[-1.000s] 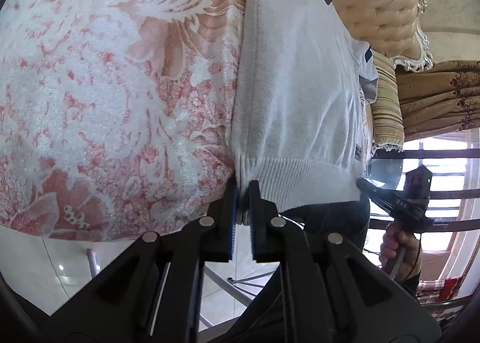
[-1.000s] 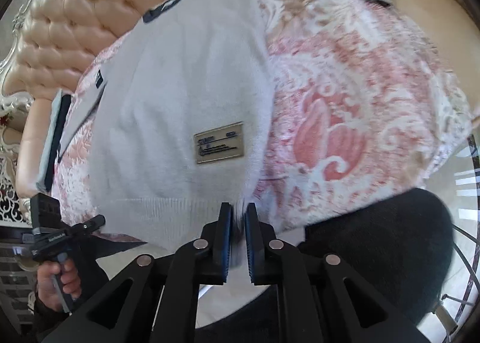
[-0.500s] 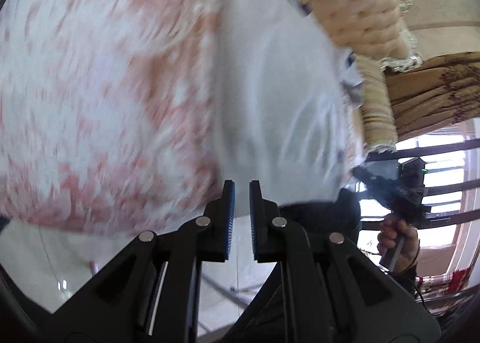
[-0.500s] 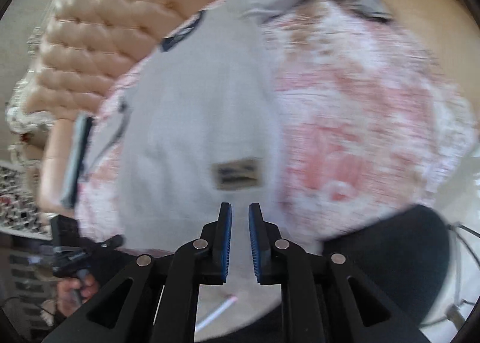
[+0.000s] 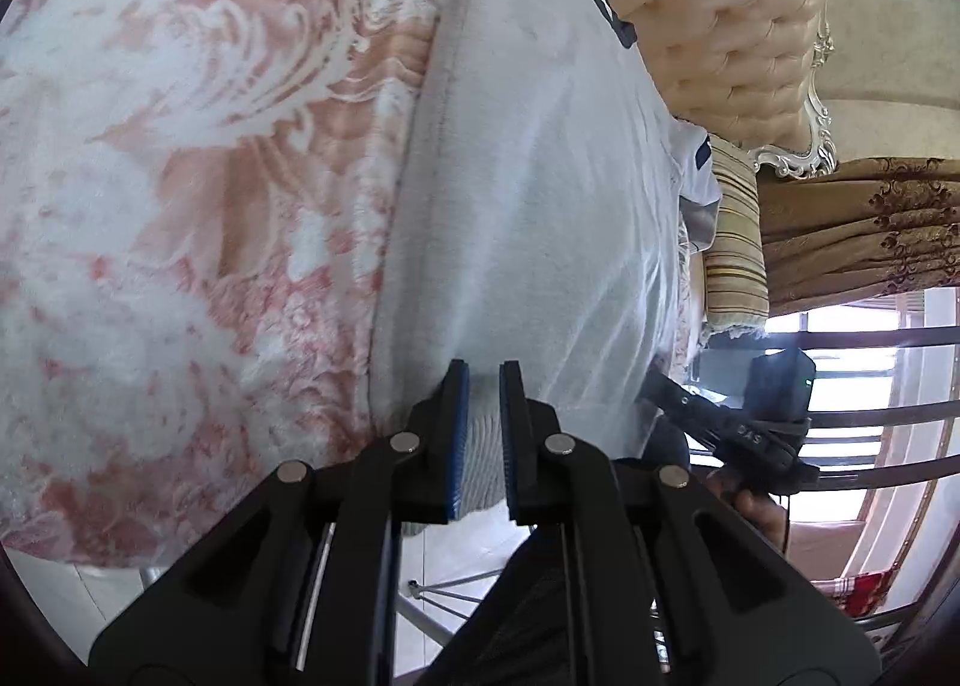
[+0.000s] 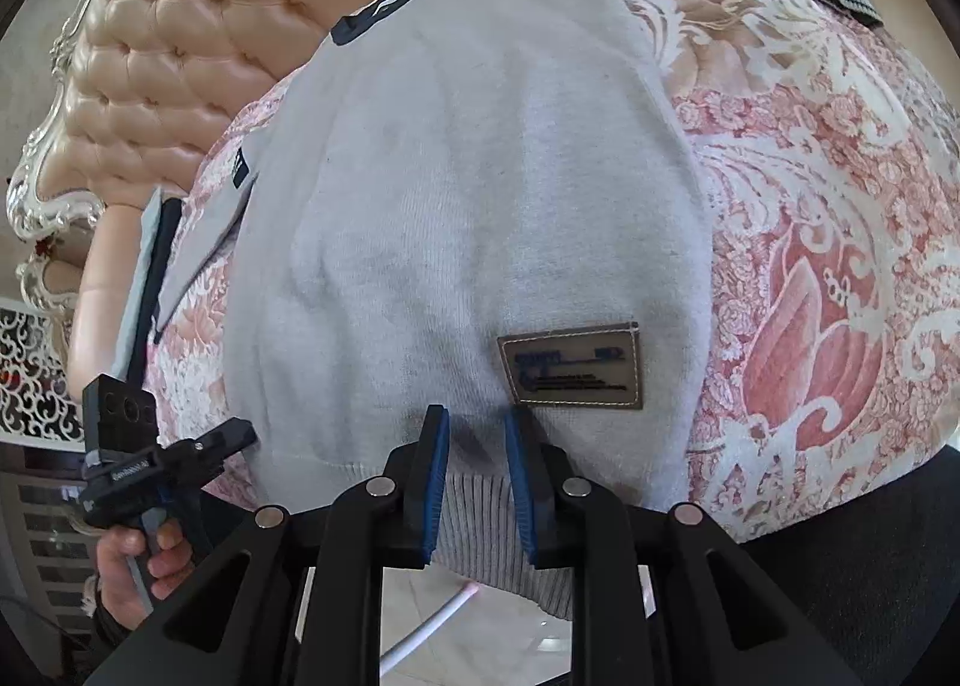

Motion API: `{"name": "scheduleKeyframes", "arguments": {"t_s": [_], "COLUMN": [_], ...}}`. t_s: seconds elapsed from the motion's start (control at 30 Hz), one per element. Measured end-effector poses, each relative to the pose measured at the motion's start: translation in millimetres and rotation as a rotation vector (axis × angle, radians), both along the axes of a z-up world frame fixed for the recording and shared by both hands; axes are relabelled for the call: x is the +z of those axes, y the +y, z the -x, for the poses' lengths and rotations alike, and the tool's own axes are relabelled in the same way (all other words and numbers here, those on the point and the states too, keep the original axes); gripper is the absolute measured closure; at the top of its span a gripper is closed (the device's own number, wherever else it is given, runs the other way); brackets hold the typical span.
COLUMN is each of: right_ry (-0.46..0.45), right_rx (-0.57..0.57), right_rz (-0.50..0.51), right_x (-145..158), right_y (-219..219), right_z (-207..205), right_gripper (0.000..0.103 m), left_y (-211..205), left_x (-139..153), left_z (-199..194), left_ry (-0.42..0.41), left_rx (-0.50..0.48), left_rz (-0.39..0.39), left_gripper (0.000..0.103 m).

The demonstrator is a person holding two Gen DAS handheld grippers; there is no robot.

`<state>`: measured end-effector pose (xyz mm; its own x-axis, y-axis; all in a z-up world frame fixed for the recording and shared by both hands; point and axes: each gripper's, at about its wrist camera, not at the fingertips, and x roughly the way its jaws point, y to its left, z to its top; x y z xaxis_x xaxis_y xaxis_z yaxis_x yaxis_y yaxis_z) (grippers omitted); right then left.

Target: Fold clothes

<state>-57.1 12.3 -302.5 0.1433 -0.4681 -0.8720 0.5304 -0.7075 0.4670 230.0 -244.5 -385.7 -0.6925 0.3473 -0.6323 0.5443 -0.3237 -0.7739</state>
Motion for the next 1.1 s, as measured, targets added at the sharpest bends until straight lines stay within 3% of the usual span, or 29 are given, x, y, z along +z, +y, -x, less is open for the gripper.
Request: {"name": "scheduleKeyframes", "arguments": {"t_s": [0.1, 0.17, 0.23, 0.27, 0.3, 0.37, 0.43, 0.53, 0.57, 0.73, 0.9, 1.07, 1.1], "right_ry": [0.020, 0.102, 0.190, 0.236, 0.249, 0.268, 0.268, 0.182, 0.149, 0.182, 0.190, 0.205, 0.204], "right_rx": [0.012, 0.030, 0.059, 0.080, 0.086, 0.095, 0.093, 0.032, 0.004, 0.064, 0.057, 0.087, 0.085], "right_rz": [-0.057, -0.074, -0.042, 0.002, 0.018, 0.044, 0.039, -0.006, -0.004, 0.011, 0.021, 0.024, 0.029], "right_x": [9.2, 21.6, 37.3, 47.1, 49.5, 52.4, 49.4, 27.8, 20.9, 16.4, 16.2, 15.3, 15.9], "right_y": [-6.4, -13.9, -24.4, -31.1, -37.7, -50.9, -63.3, -70.1, -67.4, -66.2, -68.5, -74.2, -72.8], "right_z": [-2.7, -9.1, -17.6, -23.0, -25.0, -28.2, -29.2, -22.0, -18.0, -25.4, -28.7, -33.6, -33.3], "right_gripper": [0.080, 0.071, 0.061, 0.053, 0.048, 0.030, 0.030, 0.030, 0.029, 0.028, 0.019, 0.013, 0.013], "left_y": [-32.0, -57.2, -92.3, -112.1, -129.8, -158.9, -181.0, -190.4, -190.1, -188.3, -183.1, -193.9, -195.6], "left_x": [26.5, 44.9, 63.0, 72.9, 79.3, 78.9, 69.5, 52.2, 47.6, 31.0, 10.2, 6.4, 6.0], "left_z": [-33.9, -58.7, -89.4, -108.9, -127.2, -151.8, -167.1, -166.6, -163.1, -150.2, -140.8, -134.7, -133.0], "left_ry": [0.005, 0.004, -0.006, -0.008, -0.003, 0.015, 0.020, 0.064, 0.069, 0.079, 0.071, 0.075, 0.056], "left_rx": [0.085, 0.160, 0.287, 0.373, 0.452, 0.548, 0.615, 0.681, 0.688, 0.722, 0.813, 0.903, 0.908], "left_rz": [0.100, 0.171, 0.247, 0.284, 0.305, 0.295, 0.230, 0.096, 0.079, 0.003, -0.107, -0.126, -0.128], "left_gripper": [0.091, 0.085, 0.065, 0.041, 0.029, 0.028, 0.028, 0.028, 0.028, 0.043, 0.049, 0.051, 0.057]}}
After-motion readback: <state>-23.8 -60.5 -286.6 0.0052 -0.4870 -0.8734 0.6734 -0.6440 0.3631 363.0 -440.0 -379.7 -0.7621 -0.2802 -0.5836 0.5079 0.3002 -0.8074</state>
